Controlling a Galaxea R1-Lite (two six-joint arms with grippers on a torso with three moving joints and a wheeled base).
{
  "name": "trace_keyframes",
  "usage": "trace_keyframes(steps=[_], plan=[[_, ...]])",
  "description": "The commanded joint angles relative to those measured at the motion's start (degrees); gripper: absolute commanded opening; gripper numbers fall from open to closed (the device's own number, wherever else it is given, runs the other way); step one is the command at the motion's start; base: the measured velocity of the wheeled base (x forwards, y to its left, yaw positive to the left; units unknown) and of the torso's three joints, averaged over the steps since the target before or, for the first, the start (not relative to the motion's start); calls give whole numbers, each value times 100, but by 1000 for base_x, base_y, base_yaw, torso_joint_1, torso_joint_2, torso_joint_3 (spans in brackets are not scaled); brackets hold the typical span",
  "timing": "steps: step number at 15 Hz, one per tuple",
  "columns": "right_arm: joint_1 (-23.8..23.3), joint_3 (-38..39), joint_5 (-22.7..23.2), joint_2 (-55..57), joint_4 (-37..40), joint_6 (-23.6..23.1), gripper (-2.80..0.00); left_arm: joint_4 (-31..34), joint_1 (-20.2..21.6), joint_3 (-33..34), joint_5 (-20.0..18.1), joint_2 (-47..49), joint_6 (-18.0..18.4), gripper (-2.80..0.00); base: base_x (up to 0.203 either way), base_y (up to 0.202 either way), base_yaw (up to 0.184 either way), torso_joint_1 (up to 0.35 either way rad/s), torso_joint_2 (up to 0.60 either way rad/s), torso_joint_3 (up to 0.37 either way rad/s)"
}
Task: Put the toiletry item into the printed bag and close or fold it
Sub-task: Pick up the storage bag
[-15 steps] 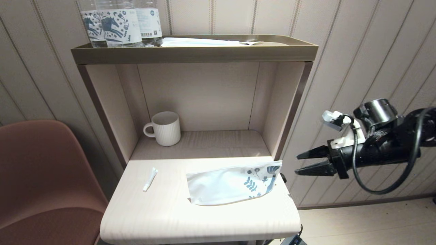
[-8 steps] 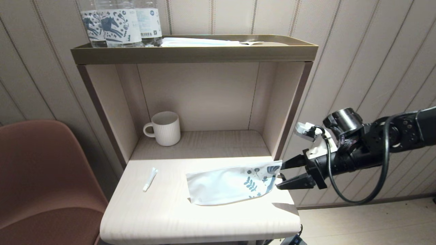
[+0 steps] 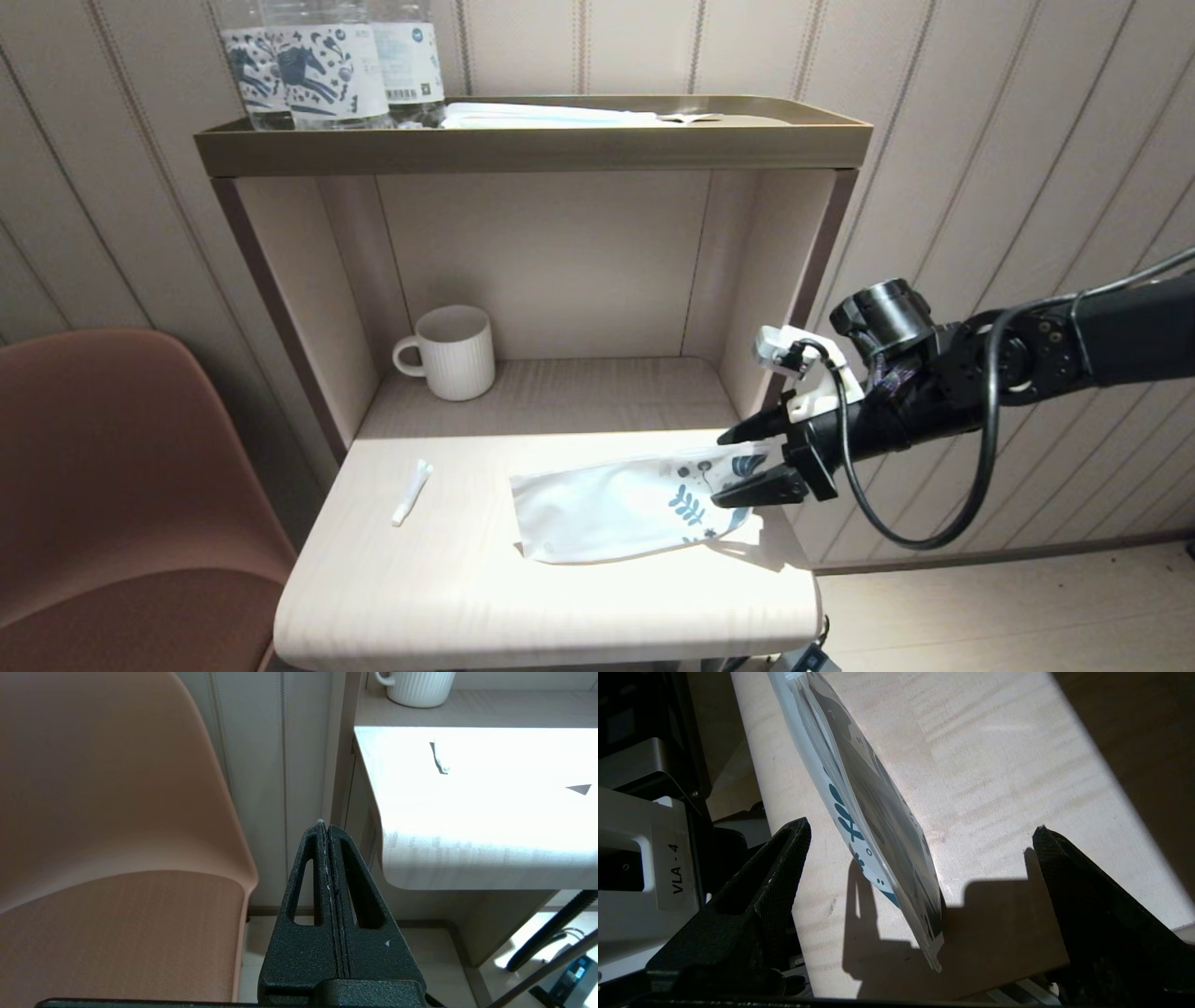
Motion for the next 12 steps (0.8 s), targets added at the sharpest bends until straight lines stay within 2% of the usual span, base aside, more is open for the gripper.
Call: trace_keyframes(steps=[1, 12], plan=[[117, -49, 26, 114, 4, -24, 0, 0, 8, 0, 2, -2, -11, -280, 0, 0, 0, 0, 0, 0], [117, 88, 53, 170, -251, -24, 0, 0, -1, 0, 2, -2, -13, -280, 0, 0, 0, 0, 0, 0]])
